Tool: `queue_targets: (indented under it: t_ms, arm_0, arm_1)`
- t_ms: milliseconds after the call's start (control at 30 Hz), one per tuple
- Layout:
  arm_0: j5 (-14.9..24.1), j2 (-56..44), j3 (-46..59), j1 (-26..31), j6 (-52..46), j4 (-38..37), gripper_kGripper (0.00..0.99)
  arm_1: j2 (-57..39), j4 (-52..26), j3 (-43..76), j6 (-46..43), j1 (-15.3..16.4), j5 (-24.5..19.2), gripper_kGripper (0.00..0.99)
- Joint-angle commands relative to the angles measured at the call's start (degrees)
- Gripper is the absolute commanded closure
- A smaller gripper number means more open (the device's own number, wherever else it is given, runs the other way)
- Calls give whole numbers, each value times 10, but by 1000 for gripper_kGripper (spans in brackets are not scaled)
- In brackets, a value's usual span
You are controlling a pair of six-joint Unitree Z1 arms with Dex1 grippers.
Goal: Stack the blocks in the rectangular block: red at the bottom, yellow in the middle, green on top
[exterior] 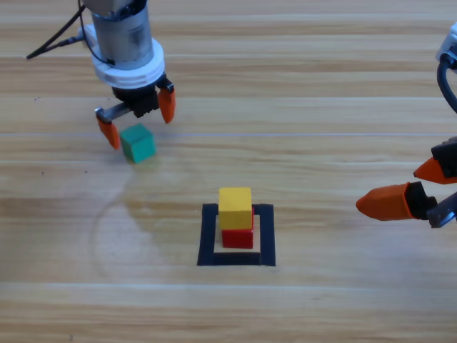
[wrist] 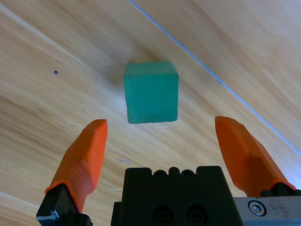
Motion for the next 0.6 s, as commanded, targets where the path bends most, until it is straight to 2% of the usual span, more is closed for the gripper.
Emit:
queue_targets:
  t_ms: [33, 600]
  arm_0:
    - [-11, 46, -9, 18, -1, 4, 17]
    - [-23, 76, -11, 31, 5, 4, 30]
  arm_1:
    - [17, -12, 10, -3, -15, 5, 0]
    - [18, -12, 12, -3, -15, 3, 0]
